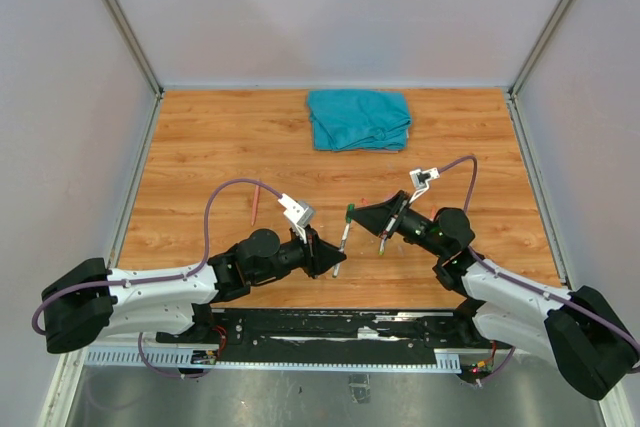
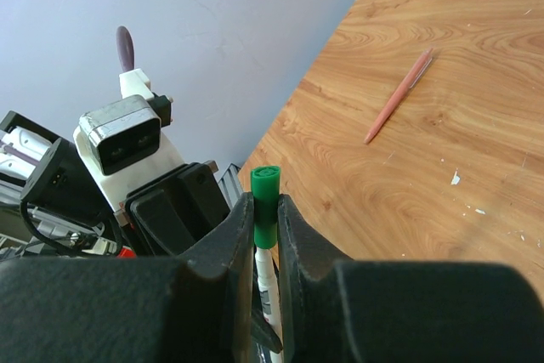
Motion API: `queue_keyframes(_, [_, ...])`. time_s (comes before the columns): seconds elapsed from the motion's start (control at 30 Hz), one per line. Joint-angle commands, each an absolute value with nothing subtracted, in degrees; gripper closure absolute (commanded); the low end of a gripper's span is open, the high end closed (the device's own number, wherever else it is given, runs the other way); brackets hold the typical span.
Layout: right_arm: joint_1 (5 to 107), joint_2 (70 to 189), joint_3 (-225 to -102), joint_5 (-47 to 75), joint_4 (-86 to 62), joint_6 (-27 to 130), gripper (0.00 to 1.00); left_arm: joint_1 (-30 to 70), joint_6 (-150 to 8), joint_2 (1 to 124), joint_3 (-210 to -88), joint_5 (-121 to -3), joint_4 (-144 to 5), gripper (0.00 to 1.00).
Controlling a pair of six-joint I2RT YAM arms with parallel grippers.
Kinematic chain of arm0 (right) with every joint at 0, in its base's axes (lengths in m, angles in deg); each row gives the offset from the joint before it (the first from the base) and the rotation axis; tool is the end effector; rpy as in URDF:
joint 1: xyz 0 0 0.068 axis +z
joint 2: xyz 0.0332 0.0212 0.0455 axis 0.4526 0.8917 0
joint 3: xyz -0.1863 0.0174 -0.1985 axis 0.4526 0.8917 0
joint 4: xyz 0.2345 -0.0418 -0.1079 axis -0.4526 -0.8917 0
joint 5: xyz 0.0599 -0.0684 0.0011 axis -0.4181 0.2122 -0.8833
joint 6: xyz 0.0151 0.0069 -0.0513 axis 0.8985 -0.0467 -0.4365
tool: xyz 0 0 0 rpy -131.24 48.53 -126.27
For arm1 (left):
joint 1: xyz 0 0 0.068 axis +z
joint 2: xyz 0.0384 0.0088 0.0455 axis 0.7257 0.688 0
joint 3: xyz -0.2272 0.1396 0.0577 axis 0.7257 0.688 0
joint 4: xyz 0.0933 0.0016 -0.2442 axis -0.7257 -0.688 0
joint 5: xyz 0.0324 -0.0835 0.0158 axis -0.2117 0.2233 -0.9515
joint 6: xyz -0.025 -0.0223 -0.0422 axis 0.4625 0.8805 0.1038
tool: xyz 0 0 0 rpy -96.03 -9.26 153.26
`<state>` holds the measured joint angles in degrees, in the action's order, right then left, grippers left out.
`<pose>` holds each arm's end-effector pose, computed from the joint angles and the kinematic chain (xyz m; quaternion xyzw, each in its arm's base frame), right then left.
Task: Insert the pens into the pen caps
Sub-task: Insert the pen cap onto the pen.
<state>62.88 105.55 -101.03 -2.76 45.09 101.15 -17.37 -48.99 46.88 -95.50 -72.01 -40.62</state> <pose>0.1518 0.1283 0.2321 -0.0514 0.6306 0.6420 0.4330 0.0972 -0.1961 0.2080 0.1922 0.7411 -0.4753 0.4336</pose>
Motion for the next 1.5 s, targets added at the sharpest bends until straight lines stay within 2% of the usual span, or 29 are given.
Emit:
queue_keyframes(0.0, [63.65,106.20,-100.92,-5.26,48.62,100.82,0.99,-17.84,-50.02,46.03,-97.00,-72.65,-39.00,1.00])
queue_keyframes(0.7, [64.82,106.52,-99.50,-6.80,48.73,99.08,0.97,-17.84,-48.98,45.99,-97.61,-73.02,-36.93,0.99])
queue_keyframes(1.13, [65.50,107.13,-98.72,-7.56,52.32,98.95,0.75,-17.87,-49.15,45.81,-98.09,-73.68,-37.11,1.00])
queue_keyframes(1.3, [65.58,104.66,-99.09,-6.89,48.76,97.36,0.69,-17.82,-49.15,44.96,-97.76,-74.05,-37.62,0.99])
queue_keyframes(1.47, [65.49,100.17,-99.92,-5.61,42.24,94.50,0.55,-17.85,-49.32,44.20,-97.58,-74.43,-38.44,0.99])
